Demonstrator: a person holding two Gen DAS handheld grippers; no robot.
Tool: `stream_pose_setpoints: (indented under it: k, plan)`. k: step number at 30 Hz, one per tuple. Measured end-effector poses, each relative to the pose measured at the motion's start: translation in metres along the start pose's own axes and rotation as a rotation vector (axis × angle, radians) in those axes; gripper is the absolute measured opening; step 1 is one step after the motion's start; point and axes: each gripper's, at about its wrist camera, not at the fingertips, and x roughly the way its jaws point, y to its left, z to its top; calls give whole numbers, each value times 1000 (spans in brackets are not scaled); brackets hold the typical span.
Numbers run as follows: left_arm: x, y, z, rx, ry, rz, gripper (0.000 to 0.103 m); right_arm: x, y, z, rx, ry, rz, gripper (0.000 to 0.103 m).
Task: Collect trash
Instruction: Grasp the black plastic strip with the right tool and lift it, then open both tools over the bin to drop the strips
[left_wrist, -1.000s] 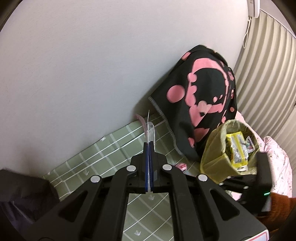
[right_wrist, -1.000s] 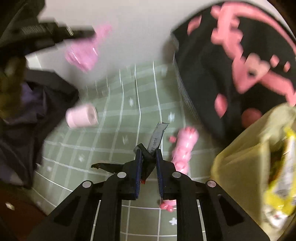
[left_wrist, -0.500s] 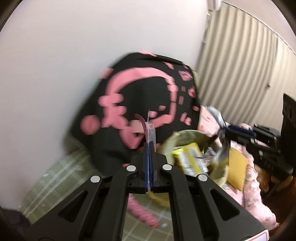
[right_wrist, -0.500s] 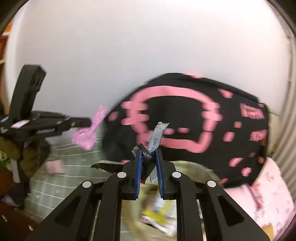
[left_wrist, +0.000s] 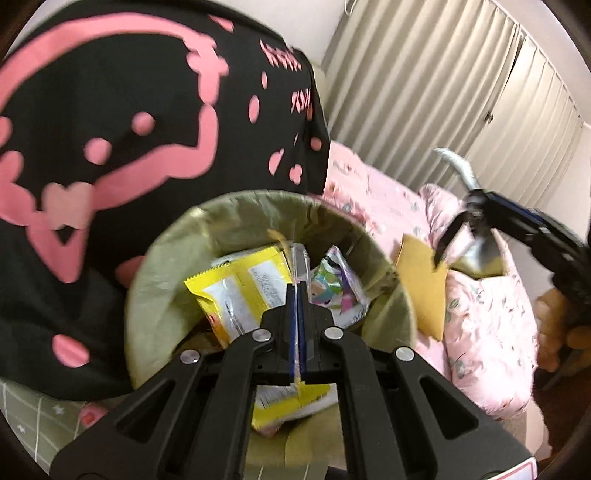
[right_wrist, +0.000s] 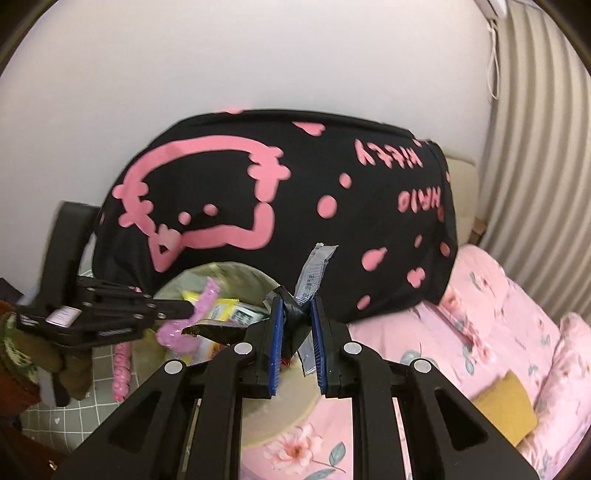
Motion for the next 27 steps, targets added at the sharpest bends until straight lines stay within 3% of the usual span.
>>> stream_pose_setpoints:
  k: [2,3,4,7,18,23,27]
  plan:
    - [7,1,0,-20,8,6,15,2,-3,-4,5,8,6,16]
    - [6,3,0,-40,5,-9,32,3,-3,-5,4,9,8,16]
    - [3,4,0,-50,1,-17,40,6,-3,-5,4,11,13,16]
    - [-13,11,-3,-68,-22,15,41,17,3,-5,4,19,38,16]
    - [-96,74,-37,-209,-138,275,46,63,56,8,19,48,169,16]
    - [-120,104,-68,-296,-195,339,46,81,70,-2,66,99,152,25]
    - [-126,116,-92,-338,-183,381,46,83,72,-13,103,109,107,32]
